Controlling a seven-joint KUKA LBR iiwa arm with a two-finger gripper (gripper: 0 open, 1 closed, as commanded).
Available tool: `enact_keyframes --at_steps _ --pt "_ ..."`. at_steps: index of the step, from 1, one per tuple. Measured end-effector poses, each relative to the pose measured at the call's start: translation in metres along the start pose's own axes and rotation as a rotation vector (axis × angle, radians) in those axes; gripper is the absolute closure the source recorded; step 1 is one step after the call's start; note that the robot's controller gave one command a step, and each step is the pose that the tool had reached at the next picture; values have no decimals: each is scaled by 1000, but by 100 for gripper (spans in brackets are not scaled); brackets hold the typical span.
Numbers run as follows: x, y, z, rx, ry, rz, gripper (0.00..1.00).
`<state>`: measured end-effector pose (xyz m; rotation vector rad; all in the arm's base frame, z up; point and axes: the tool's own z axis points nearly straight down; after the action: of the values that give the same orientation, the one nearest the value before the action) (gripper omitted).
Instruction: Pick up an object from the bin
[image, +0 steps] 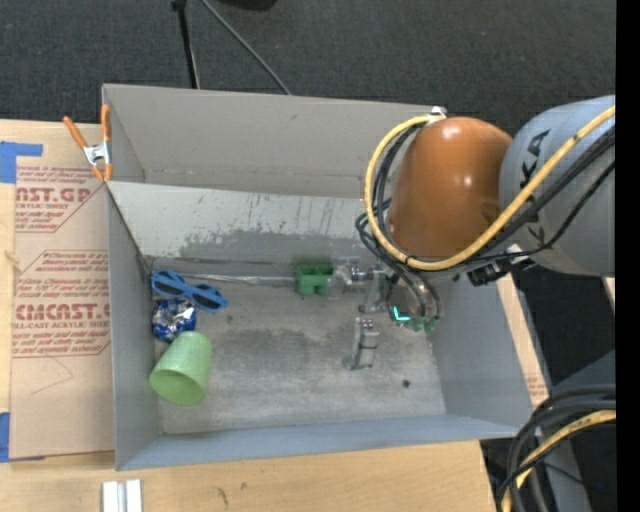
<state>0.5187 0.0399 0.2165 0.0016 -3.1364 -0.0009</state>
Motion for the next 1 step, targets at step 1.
enact_keyframes --at_steps 1 --pt "13 5 60 1 1 -46 0"
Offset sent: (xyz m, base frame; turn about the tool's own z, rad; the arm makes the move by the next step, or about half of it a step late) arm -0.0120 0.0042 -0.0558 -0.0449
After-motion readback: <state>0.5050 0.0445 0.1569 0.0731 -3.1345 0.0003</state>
